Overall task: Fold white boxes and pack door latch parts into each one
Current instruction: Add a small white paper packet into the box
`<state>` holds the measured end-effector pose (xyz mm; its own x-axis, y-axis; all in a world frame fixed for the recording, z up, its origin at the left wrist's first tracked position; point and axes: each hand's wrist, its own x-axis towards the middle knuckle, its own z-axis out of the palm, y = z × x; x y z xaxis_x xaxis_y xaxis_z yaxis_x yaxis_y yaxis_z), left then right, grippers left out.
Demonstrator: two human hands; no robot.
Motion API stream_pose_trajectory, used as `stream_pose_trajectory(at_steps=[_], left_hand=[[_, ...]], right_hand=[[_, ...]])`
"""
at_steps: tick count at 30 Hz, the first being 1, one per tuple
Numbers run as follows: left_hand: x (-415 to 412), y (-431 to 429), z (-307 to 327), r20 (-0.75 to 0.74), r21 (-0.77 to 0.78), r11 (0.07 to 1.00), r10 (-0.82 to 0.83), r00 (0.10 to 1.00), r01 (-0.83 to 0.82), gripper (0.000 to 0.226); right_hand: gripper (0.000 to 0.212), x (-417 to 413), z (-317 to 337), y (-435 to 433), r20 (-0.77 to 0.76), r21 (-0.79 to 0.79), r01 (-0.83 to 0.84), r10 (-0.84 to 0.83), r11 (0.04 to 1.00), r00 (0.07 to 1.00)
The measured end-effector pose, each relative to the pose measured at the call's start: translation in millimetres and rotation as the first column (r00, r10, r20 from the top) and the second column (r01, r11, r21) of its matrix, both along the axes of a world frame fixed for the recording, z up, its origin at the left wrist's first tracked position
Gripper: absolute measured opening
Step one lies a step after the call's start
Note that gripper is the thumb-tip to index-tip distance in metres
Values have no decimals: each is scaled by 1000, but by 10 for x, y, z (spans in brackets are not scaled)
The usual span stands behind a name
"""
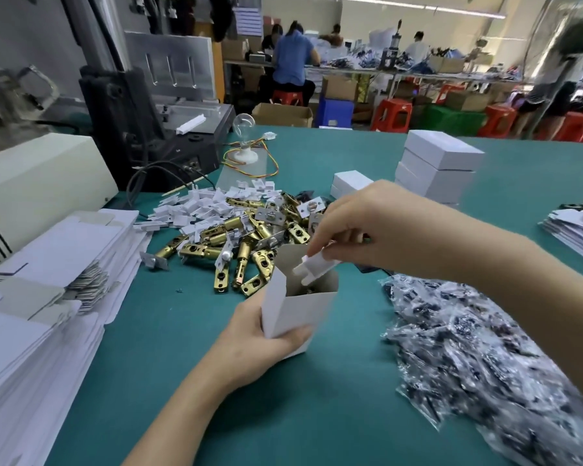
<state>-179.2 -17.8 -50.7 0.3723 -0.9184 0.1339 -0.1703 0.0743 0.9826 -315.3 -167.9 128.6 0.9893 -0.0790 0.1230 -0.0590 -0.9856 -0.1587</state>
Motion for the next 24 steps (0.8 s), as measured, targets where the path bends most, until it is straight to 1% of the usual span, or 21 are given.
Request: stream_pose_trajectory(at_steps=[3,4,5,8,10,11,13,15,16,17,18,20,22,23,24], left_hand=[[3,18,0,-4,4,1000,-17,1000,17,34],[12,21,4,-7,4,1000,-19,1000,19,37],[22,23,6,-12,2,1000,-24,1000,24,39],[38,30,-1,-44,2,1000,-22,999,22,38],[44,21,-9,-63,8,1000,-14,998,15,37],[47,16,-14,-68,2,1000,-19,997,19,36],[53,1,-13,-79,-15,999,-39,996,38,38],[57,-16,-7,-86,-23,999,-48,995,46,39],[57,-26,-8,-81,-27,999,-48,996,46,38],[55,-38,-10,-71,-30,998,-49,996,47,36],[53,-47,-14,-64,-31,998,-48,997,47,35],[53,-59,-19,-58,-30,998,-49,997,47,35],[61,-69,-22,-54,-31,998,-54,997,52,36],[63,-73,-23,-49,-32,998,-59,997,57,36],[66,-77,-25,-43,-34,997,-65,997,63,35]], right_hand=[[19,101,-55,161,-71,-148,-65,55,987,996],[17,133,-91,199,-80,-183,-82,69,980,994],[14,160,-130,230,-74,-180,-101,89,979,993],[13,207,-233,281,-67,-62,-135,130,989,989],[19,204,-216,248,-50,99,-132,137,986,989],[21,199,-182,200,-10,164,-125,128,978,992],[19,181,-95,17,140,236,-99,67,967,988],[14,154,-35,-264,292,284,-21,-66,959,954],[12,148,-43,-422,329,286,56,-153,956,932],[11,150,-81,-582,323,265,159,-243,951,915],[12,160,-154,-732,265,213,274,-326,938,908],[13,186,-400,-979,63,42,447,-449,894,891],[17,214,-719,-1134,-119,-115,513,-525,850,843],[22,230,-864,-1179,-175,-182,535,-563,825,808],[29,246,-986,-1214,-200,-241,557,-602,795,773]])
